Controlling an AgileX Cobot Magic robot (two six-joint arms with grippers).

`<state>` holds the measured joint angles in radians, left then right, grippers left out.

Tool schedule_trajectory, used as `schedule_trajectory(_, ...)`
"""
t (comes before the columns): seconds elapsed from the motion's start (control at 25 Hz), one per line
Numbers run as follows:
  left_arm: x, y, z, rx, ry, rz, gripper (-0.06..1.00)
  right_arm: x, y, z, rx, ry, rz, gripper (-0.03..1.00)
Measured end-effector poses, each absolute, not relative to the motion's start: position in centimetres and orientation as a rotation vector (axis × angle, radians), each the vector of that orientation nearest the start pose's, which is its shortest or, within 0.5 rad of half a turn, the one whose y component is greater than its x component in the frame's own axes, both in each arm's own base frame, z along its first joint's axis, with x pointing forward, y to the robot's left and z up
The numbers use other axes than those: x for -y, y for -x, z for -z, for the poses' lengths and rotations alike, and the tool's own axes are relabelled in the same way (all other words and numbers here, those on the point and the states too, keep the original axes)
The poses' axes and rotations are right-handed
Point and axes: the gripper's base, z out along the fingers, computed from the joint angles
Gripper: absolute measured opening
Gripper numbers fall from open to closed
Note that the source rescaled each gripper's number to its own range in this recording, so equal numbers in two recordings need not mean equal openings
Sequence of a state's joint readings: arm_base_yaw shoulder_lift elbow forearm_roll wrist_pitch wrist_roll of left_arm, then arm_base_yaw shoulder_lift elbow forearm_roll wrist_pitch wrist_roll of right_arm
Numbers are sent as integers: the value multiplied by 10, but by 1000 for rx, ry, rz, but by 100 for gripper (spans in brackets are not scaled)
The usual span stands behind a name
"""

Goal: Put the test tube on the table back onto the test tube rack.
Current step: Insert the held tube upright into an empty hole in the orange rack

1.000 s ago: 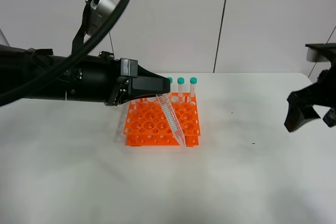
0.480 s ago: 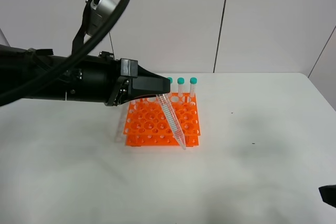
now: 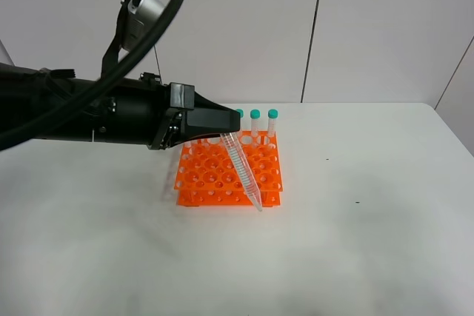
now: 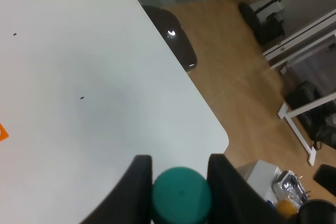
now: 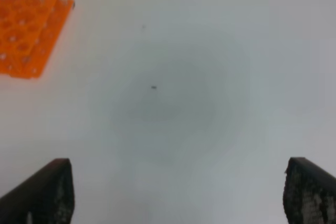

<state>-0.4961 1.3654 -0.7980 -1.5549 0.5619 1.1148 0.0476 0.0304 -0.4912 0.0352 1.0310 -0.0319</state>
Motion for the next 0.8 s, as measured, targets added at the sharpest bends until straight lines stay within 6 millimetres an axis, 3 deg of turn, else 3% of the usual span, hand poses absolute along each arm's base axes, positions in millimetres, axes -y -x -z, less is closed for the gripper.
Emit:
schedule_trajectory(0.48,176,-224,-275,-2137,-435,1135,0,-1,3,-277,-2018,77,-36,86)
schedule_trajectory(0.8,174,-219,-286,-2094,-433,1145,0,-1,3,-277,-2018,74,-37,86)
